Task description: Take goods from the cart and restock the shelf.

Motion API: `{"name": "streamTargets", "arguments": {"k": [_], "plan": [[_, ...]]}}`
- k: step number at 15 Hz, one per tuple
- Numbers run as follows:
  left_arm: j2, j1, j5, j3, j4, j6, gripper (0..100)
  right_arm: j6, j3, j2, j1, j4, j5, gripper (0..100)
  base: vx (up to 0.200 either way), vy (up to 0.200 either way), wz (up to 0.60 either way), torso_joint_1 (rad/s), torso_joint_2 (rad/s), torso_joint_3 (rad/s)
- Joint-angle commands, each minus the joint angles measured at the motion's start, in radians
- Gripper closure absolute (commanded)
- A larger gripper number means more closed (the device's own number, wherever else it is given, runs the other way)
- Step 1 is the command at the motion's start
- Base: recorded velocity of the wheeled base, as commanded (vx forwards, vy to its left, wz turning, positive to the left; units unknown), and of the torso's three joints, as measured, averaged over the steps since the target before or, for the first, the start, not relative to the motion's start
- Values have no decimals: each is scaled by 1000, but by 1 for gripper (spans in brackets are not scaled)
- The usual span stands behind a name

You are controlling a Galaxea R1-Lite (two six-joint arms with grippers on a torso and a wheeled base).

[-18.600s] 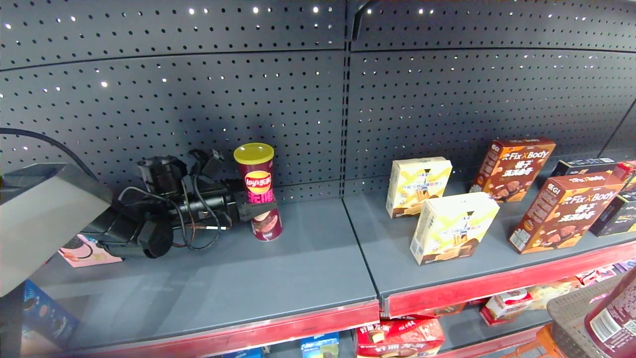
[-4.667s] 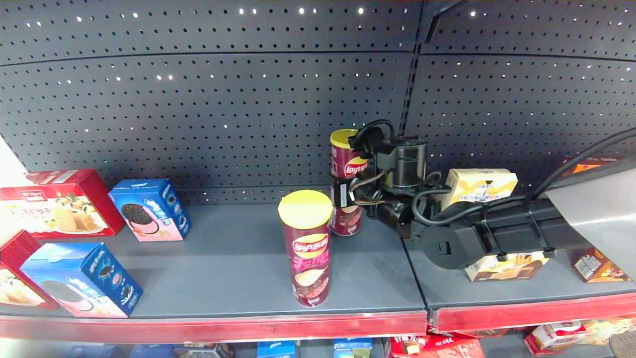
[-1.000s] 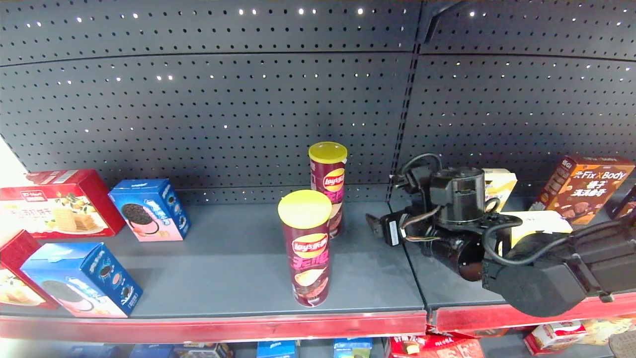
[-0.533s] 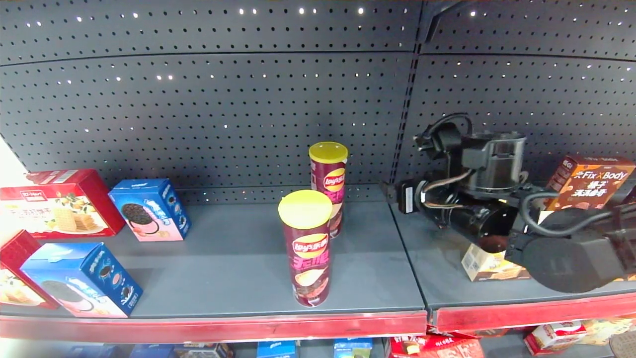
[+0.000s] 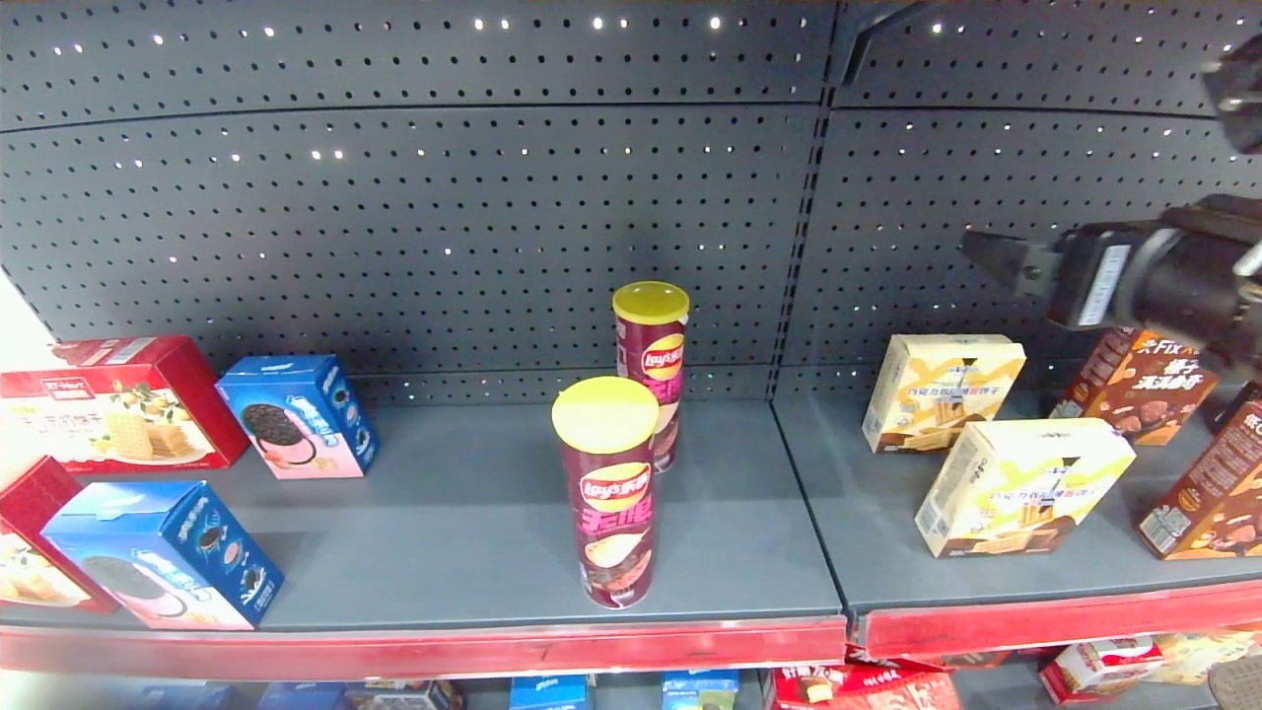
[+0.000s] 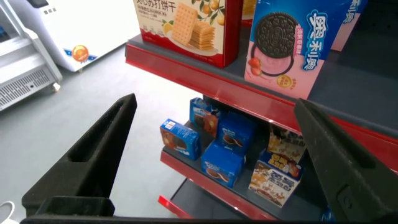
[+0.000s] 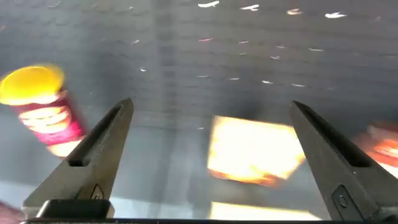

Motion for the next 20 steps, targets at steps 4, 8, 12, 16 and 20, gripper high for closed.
{"name": "streamTargets", "arguments": {"k": [4, 8, 12, 16, 20], "plan": [[1, 1, 0, 0, 0, 0, 0, 32, 412, -525, -257, 74, 6, 0, 0, 0, 0, 0, 0, 0], [1, 1, 1, 0, 0, 0, 0, 28, 622, -733, -375, 91, 82, 0, 0, 0, 0, 0, 0, 0], [1, 1, 0, 0, 0, 0, 0, 34, 679, -790, -378, 111, 124, 0, 0, 0, 0, 0, 0, 0], [1, 1, 0, 1, 0, 0, 0, 32, 890, -1002, -495, 109, 228, 0, 0, 0, 0, 0, 0, 0], [1, 1, 0, 1, 0, 0, 0, 34, 984, -1160, -564, 193, 328, 0, 0, 0, 0, 0, 0, 0]]}}
